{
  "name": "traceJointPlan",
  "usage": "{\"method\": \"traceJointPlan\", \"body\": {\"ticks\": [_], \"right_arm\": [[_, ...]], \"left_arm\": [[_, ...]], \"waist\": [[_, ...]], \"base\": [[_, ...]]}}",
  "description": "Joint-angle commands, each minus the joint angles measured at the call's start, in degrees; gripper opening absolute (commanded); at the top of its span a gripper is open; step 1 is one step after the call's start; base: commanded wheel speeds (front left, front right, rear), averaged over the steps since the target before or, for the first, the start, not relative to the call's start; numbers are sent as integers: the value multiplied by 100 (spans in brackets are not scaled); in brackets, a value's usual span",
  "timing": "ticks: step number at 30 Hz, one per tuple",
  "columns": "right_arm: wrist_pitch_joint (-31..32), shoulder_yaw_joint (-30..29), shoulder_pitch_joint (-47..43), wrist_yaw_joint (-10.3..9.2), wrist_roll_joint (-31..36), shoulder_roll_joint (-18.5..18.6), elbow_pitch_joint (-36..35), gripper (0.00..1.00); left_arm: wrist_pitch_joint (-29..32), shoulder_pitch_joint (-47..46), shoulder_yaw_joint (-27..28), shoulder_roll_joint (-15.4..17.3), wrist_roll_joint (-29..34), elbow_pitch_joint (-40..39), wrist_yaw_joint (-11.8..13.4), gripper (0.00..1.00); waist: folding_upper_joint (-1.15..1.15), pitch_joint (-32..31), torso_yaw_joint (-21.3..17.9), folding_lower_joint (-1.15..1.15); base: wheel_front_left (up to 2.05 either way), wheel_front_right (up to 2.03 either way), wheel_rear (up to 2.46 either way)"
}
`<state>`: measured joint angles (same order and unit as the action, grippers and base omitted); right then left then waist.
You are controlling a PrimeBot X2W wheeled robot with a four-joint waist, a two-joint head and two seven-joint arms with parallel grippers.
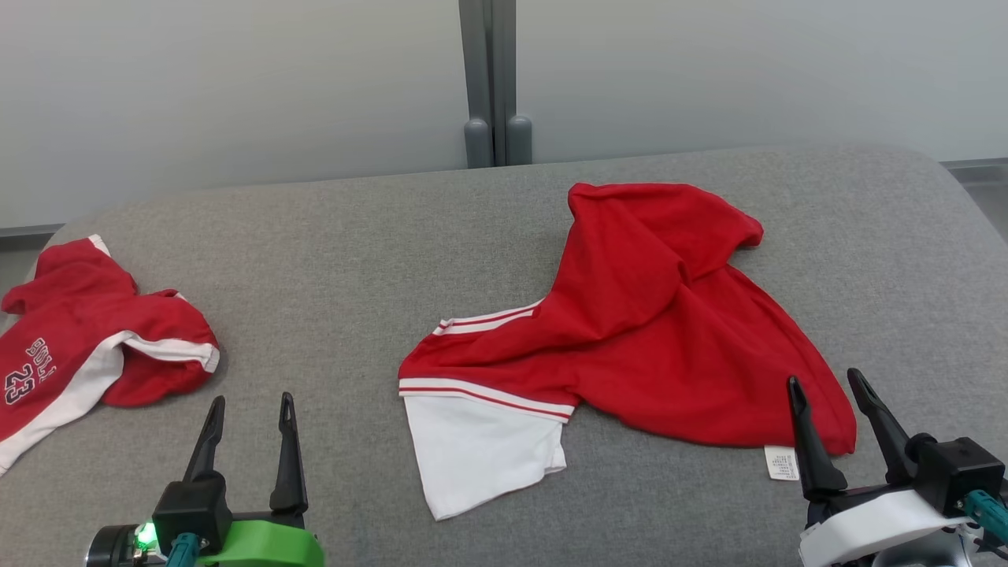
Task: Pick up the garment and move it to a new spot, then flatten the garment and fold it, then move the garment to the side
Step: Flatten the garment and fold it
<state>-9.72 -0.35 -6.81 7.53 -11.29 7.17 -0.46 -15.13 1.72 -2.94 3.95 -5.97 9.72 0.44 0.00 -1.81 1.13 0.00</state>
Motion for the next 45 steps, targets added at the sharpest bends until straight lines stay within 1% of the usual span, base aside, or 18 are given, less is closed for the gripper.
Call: {"method": "traceJointPlan", "body": {"ticks": [1, 21, 27, 36, 45], "right_arm": [[35, -11, -69, -8, 50, 22, -53, 100], [184, 25, -116, -8, 70, 3, -131, 100], [202, 6, -114, -8, 60, 25, -120, 100], [215, -13, -125, -8, 76, -1, -110, 100], [242, -20, -118, -8, 71, 3, -98, 100]], "left_arm": [[-1, 70, 3, 42, 2, 10, -21, 100], [-1, 108, -105, 142, -69, -52, -52, 100], [1, 94, -169, 181, -166, -54, -178, 100], [85, 118, -239, 246, -256, -108, -261, 100], [169, 135, -250, 280, -305, -91, -203, 100]], "waist": [[0, -11, 7, 0], [0, -15, 41, 0], [0, -12, 45, 0], [0, -27, 52, 0], [0, -17, 67, 0]], "base": [[0, 0, 0], [0, 0, 0], [0, 0, 0], [0, 0, 0], [0, 0, 0]]}}
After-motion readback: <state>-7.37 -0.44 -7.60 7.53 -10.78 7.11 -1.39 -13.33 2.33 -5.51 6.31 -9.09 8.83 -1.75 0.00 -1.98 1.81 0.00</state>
